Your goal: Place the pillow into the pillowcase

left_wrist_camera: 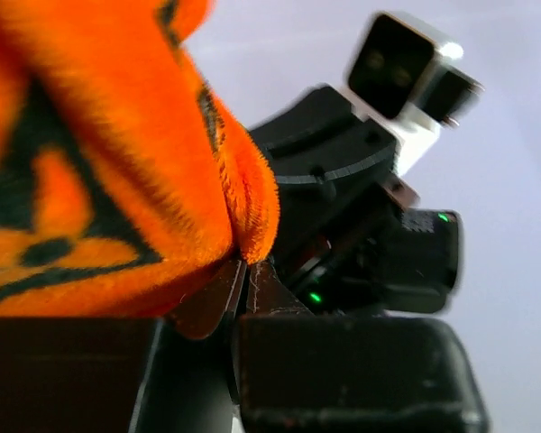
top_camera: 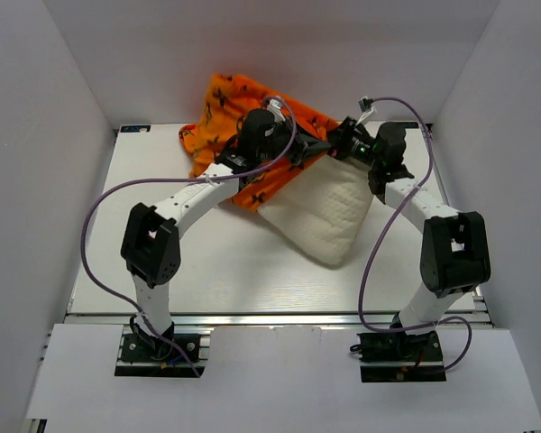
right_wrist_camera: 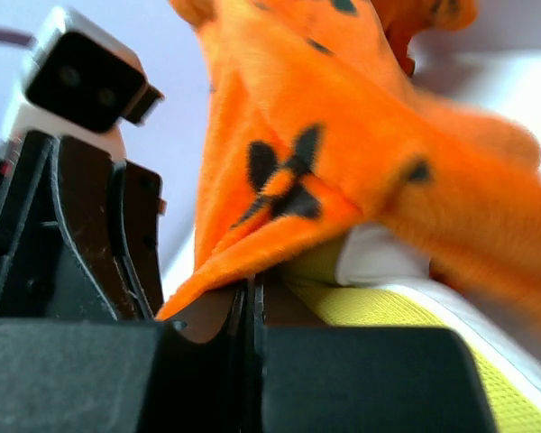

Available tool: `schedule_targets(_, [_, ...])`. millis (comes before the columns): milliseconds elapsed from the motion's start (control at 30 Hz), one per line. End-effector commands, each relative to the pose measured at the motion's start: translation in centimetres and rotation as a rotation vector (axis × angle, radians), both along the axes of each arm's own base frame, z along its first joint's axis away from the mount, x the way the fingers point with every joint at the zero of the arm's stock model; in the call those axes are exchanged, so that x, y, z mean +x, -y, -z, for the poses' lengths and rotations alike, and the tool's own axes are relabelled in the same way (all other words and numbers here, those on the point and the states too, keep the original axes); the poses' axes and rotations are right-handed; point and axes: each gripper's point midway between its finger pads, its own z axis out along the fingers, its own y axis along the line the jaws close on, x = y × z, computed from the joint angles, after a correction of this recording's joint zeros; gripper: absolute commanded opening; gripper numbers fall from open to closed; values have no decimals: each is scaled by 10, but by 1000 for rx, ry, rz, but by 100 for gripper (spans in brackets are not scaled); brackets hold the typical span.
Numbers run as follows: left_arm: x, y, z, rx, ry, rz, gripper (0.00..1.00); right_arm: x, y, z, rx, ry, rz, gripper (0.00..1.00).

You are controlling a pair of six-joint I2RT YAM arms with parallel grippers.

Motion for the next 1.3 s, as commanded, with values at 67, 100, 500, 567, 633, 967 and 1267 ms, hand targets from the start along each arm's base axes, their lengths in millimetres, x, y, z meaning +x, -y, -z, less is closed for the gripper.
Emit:
schedule_targets(67, [-34, 31, 0, -12, -17, 149, 0, -7, -1, 38, -138, 48, 26, 0])
schedule_targets(100, [-28, 27, 7, 2, -23, 136, 0, -7, 1, 47, -175, 68, 27, 0])
schedule_targets(500, [78, -67, 95, 343, -47, -81, 60, 48, 87, 37, -607, 269, 280, 74])
schedule_targets(567, [98, -71, 55, 449, 76, -94, 69, 40, 99, 13, -688, 386, 284, 78])
schedule_targets(633, [106, -80, 35, 515, 130, -114, 72, 25, 96, 4, -708, 446, 232, 79])
schedule_targets(967, [7, -212, 33, 888, 131, -293, 76, -171, -48, 67, -767, 391, -383, 82])
schedule_targets(1267, [-104, -287, 150, 984, -84, -383, 80, -183, -87, 149, -960, 241, -310, 89])
